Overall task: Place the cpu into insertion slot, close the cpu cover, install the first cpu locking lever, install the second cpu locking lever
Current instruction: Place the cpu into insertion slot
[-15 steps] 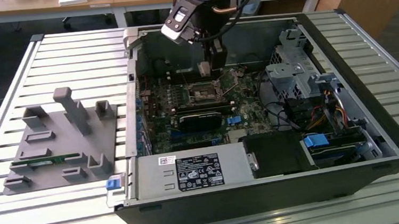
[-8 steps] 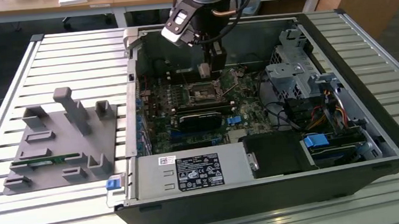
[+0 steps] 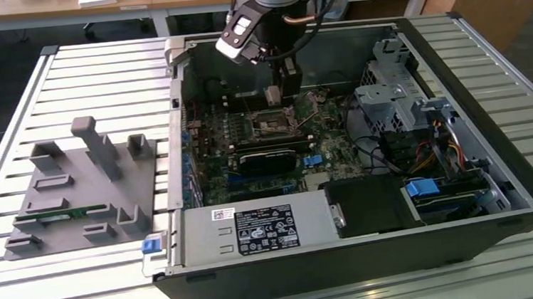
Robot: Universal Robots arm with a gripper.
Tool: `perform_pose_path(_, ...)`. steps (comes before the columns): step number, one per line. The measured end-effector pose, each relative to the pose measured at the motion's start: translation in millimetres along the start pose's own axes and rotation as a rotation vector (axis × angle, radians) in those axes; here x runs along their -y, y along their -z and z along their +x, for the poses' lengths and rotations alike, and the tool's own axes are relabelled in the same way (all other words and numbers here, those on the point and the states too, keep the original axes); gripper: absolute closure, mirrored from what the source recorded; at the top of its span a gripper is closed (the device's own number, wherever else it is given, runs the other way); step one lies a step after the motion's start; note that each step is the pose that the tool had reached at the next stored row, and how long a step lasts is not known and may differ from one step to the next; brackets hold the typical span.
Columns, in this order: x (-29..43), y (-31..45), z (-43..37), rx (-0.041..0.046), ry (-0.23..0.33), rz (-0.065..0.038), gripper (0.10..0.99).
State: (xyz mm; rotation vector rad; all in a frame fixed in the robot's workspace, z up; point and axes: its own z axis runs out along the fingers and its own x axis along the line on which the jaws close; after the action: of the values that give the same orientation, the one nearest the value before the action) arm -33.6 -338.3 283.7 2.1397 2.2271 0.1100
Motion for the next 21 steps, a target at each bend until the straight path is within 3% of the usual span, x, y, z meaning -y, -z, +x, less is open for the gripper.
perform_pose_path(14,0.4,-4.2,0.1,0.0001,-0.003,0.000,0.553)
perform_pose_path(21,0.9,-11.7,2.0,0.0008,-0.011,0.000,0.553)
